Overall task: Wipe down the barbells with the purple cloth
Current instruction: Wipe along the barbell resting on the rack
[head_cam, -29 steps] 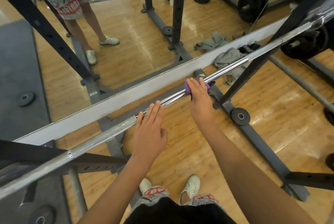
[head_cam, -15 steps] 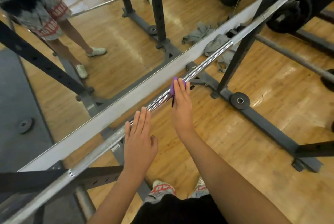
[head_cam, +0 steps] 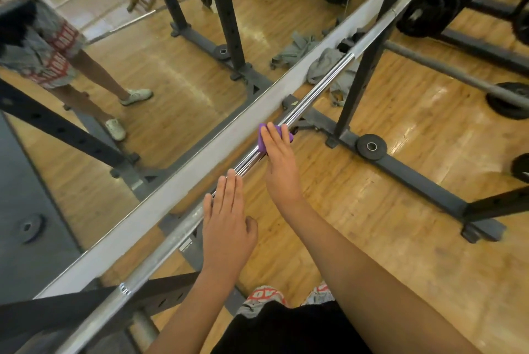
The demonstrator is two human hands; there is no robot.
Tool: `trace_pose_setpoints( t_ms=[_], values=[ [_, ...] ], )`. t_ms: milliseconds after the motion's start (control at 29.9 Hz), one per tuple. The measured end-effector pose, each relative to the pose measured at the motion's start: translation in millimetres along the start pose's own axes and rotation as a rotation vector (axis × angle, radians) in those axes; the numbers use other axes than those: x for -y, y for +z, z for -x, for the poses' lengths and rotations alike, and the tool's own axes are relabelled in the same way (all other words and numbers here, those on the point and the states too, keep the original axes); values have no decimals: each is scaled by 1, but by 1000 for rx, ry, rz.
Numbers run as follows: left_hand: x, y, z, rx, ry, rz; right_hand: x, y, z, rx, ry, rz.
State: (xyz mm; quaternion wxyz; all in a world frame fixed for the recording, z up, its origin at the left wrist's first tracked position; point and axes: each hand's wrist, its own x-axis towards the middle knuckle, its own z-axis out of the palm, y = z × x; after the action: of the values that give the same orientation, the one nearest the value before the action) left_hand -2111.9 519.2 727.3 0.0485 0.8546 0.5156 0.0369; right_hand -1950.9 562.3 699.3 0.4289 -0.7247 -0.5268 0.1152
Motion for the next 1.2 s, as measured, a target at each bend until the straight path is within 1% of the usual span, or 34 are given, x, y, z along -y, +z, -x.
trace_pose_setpoints(
  t_ms=[67, 134, 234, 335, 435, 502, 703, 836, 903, 1004, 1071, 1204],
  values=[
    [3, -3, 0, 3, 14, 10, 9, 3, 6, -22, 31, 1],
    [8, -3, 0, 11, 29, 18, 18, 8, 17, -11, 23, -2],
    [15, -1, 2, 12, 51, 20, 21, 9, 31, 83, -46, 6],
    [18, -1, 4, 6, 75, 10, 7, -4, 18, 152, -89, 43],
    [18, 0, 6, -2, 66, 22, 1, -18, -5, 130, 1, 77],
    [18, -1, 7, -22, 34, 33, 6, -24, -16, 158, 27, 102],
    [18, -1, 13, -62, -28, 28, 4, -43, -29, 297, 0, 80],
    [21, -11, 31, -101, -197, 119, 2, -52, -39, 388, -14, 64],
    [29, -10, 39, -119, -276, 129, 1, -54, -41, 420, -46, 81],
    [33, 0, 44, -127, -282, 21, -2, -54, -39, 432, -111, 110],
    [29, 4, 41, -155, -299, -16, 2, -49, -33, 465, -196, 130],
    [19, 5, 34, -235, -392, 18, 13, -35, -22, 590, -381, 143]
  ],
)
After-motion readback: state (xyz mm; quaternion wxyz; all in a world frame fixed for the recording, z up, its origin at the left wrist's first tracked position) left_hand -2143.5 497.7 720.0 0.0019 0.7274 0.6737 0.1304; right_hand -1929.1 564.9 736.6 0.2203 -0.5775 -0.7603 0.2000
